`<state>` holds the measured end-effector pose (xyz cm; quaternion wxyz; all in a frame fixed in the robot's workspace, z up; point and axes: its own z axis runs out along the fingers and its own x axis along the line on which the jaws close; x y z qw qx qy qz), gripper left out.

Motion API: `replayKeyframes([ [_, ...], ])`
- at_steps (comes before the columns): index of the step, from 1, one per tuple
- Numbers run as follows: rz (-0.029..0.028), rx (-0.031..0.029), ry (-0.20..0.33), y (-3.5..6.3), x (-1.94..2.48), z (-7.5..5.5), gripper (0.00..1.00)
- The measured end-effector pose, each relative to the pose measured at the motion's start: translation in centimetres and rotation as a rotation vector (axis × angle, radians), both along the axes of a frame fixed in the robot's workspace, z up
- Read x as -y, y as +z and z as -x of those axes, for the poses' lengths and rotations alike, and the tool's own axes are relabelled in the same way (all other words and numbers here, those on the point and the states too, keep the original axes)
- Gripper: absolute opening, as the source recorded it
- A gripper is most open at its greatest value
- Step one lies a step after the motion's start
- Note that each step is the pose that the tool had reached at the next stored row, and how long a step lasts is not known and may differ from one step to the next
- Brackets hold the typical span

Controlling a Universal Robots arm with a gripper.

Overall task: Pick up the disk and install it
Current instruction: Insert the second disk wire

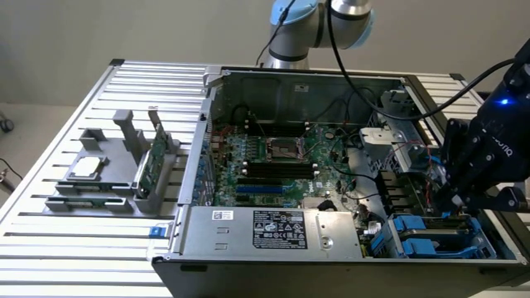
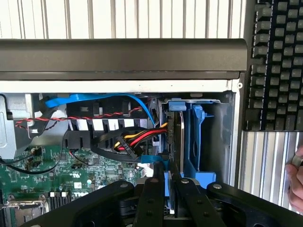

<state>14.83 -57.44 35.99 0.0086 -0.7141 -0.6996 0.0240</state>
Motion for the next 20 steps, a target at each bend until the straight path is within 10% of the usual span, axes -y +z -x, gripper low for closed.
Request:
replayKeyframes([
  [10, -0.0029, -0.0067, 0.019, -0.81, 0.62, -0.1, 0.16],
  [20, -0.0175, -0.0076, 0.044, -1.22, 0.64, -0.1, 0.16],
])
